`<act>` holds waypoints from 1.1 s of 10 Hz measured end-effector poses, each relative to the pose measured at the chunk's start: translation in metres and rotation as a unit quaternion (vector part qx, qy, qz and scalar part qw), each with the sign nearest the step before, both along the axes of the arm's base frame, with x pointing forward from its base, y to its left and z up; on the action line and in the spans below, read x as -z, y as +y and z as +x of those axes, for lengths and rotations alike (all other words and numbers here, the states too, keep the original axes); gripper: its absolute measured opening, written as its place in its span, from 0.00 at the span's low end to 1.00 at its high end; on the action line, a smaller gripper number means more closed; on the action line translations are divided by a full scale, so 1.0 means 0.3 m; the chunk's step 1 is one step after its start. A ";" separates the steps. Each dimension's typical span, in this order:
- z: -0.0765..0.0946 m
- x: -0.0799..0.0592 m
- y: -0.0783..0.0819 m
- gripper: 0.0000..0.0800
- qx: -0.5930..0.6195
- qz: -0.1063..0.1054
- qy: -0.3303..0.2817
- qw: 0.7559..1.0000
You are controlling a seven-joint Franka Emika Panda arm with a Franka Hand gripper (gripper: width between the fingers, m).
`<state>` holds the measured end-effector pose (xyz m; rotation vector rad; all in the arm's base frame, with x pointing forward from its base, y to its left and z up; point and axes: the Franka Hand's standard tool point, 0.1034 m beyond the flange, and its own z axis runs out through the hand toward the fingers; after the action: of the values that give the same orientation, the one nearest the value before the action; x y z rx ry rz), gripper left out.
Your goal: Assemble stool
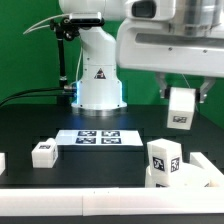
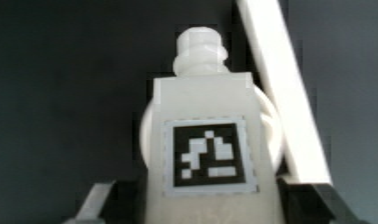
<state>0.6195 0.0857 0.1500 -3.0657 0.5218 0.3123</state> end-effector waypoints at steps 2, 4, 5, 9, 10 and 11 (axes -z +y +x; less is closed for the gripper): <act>0.017 0.002 0.020 0.42 -0.006 -0.006 -0.066 0.998; 0.043 0.015 0.106 0.42 0.008 -0.004 -0.150 0.989; 0.060 0.023 0.145 0.42 0.005 -0.001 -0.203 0.979; 0.038 0.054 0.216 0.42 -0.002 -0.003 -0.281 0.960; 0.042 0.053 0.197 0.42 -0.007 -0.005 -0.279 0.960; 0.048 0.049 0.156 0.42 -0.038 -0.011 -0.287 0.957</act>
Offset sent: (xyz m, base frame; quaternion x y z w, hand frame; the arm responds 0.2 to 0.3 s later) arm 0.0009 0.0394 -0.0066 0.0241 0.1955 0.0317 0.9799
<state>0.6340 0.1325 0.1354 -2.9822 0.3715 -0.5734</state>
